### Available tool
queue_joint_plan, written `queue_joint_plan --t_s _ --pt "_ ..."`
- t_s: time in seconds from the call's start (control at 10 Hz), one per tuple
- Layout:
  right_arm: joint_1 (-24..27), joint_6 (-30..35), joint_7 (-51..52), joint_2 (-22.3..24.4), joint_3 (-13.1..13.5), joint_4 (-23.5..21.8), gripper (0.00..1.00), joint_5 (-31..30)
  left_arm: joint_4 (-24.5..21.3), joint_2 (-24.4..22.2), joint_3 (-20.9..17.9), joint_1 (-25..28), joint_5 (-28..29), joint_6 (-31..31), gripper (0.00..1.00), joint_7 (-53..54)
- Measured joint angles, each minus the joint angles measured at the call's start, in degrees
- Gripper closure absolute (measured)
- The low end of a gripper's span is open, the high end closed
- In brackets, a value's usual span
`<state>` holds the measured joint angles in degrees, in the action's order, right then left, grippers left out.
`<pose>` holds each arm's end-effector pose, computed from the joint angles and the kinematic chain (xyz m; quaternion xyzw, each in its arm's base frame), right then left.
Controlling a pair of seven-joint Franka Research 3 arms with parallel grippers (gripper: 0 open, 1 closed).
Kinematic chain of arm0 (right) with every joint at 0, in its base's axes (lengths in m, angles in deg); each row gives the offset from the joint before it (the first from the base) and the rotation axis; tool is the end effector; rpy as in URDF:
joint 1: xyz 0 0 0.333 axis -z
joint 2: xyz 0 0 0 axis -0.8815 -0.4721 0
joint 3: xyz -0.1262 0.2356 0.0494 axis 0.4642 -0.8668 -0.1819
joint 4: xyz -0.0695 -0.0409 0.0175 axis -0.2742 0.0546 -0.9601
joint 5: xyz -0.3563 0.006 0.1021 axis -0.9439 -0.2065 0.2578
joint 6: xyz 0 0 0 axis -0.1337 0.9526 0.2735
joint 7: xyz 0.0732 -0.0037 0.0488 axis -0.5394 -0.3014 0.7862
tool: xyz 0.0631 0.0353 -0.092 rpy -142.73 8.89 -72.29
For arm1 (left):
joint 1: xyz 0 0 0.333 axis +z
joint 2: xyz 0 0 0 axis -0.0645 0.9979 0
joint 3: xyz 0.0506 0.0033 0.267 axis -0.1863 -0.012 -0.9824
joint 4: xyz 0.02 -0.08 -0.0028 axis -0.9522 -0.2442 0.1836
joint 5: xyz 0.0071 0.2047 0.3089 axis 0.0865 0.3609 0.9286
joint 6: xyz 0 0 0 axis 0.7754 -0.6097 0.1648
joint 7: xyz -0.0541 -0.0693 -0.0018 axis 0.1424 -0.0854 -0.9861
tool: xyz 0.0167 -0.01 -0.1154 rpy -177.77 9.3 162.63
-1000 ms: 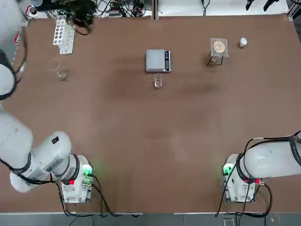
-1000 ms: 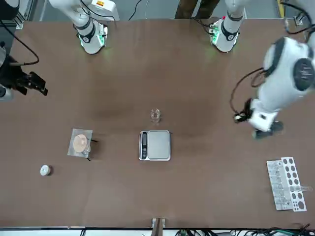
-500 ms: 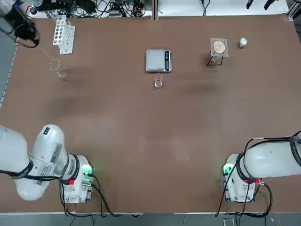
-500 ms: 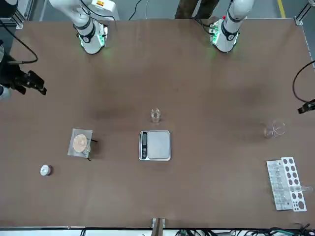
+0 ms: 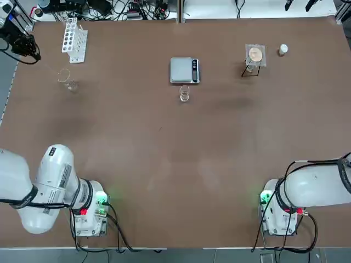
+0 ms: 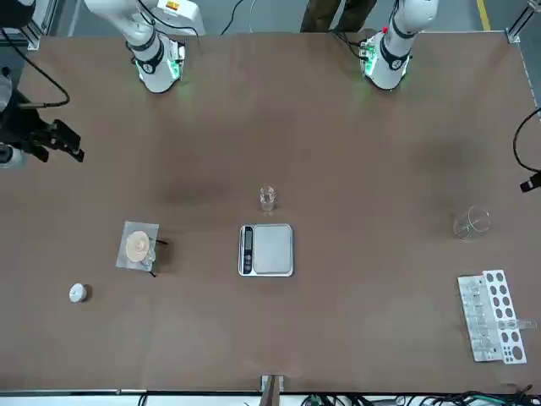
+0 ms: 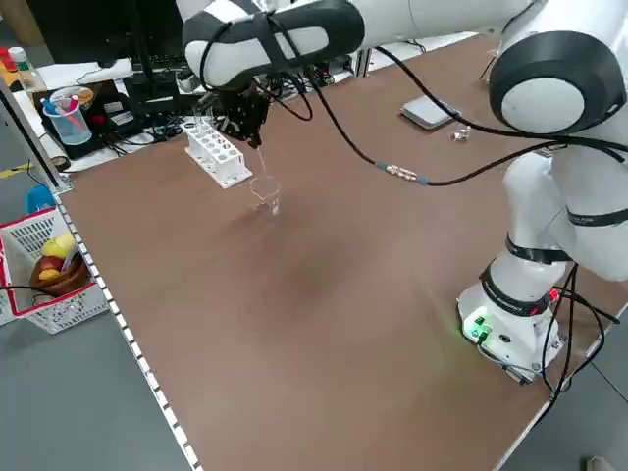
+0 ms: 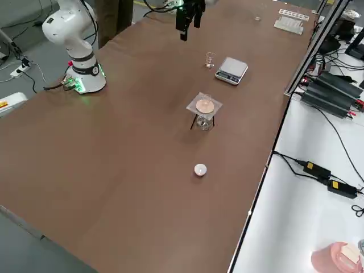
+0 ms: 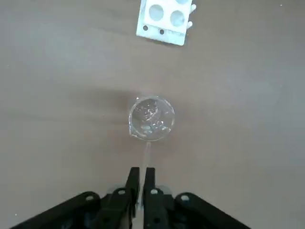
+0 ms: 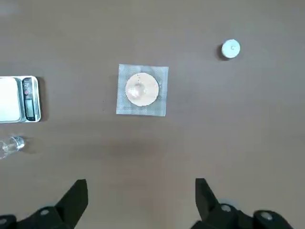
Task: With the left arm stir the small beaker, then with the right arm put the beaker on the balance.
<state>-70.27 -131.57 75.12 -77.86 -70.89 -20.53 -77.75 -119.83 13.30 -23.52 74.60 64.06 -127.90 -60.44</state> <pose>0.5276 0.0202 0.5679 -0.9996 0.0119 -0.0099 0.0216 0.5204 0.2736 0.3815 0.9879 0.1042 -0.0123 0.1143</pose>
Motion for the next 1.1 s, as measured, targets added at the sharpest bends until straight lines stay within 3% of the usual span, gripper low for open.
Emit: queue_joint_plan --t_s 0.4,0.8,1.1 --pt "-1.5 -0.1 0.0 0.0 -0.3 0.3 0.0 0.5 -1.1 4.6 -0.2 0.0 1.6 -2.9 0.93 0.4" --pt "-2.0 0.1 5.4 0.0 -0.3 1.6 0.0 5.0 -1.3 9.6 -0.3 -0.4 2.7 -5.8 0.93 0.4" --pt "-5.6 0.5 10.4 -0.1 -0.5 1.1 0.0 5.4 -1.3 12.5 -0.3 -0.4 4.3 -6.8 0.93 0.4"
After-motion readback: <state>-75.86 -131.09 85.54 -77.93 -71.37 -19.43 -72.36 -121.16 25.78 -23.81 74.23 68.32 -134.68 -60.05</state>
